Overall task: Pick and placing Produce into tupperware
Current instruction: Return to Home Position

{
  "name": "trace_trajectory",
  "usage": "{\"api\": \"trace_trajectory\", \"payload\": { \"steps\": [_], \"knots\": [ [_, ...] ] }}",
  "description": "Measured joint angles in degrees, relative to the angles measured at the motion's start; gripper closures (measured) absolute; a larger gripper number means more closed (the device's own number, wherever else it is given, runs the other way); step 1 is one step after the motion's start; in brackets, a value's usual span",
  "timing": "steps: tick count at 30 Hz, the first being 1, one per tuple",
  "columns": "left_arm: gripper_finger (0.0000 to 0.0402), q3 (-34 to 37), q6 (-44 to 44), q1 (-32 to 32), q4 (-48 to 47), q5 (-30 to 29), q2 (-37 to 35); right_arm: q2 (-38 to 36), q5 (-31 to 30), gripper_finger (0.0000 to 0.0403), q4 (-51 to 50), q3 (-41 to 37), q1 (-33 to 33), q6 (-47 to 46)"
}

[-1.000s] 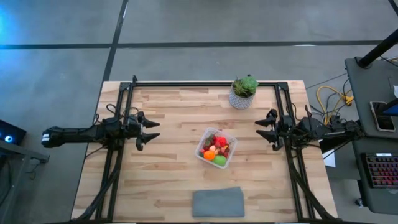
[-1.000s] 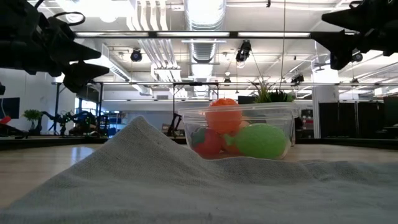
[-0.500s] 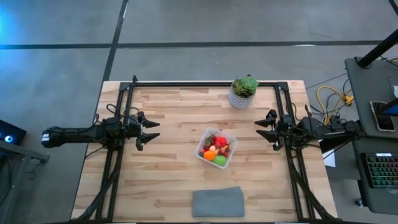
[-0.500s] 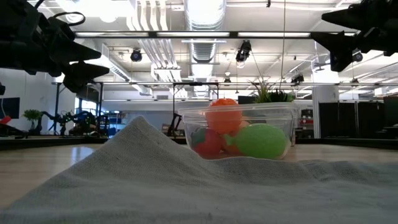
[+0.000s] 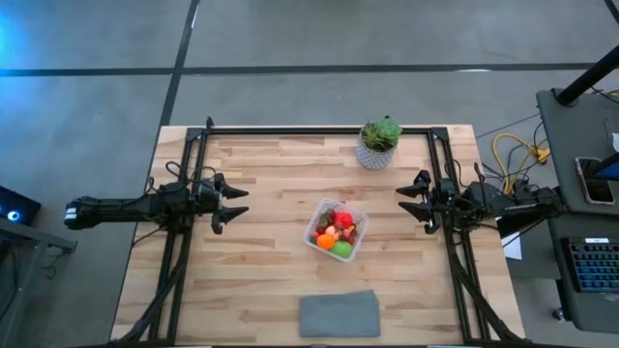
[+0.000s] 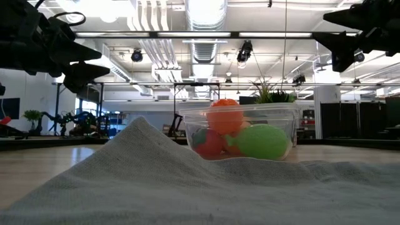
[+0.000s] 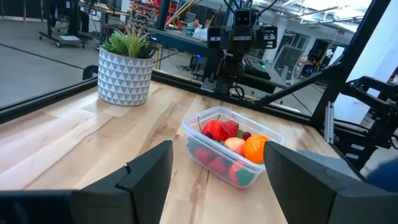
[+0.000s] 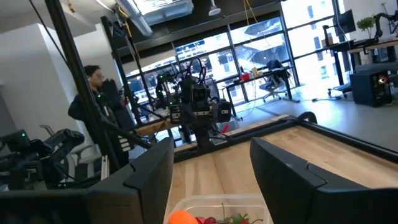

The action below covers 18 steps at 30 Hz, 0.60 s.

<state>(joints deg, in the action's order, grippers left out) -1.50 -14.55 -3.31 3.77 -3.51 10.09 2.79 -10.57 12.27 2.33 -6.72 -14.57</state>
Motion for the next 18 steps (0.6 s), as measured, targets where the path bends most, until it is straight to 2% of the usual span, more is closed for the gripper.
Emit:
{"api": "trace_trajectory", "payload": {
  "steps": [18],
  "knots": [
    [0.0164,0.0,0.0,0.0,0.0,0.0,-0.1,0.0,0.0,0.0197,0.0,0.0,0.0,0.0]
  ]
}}
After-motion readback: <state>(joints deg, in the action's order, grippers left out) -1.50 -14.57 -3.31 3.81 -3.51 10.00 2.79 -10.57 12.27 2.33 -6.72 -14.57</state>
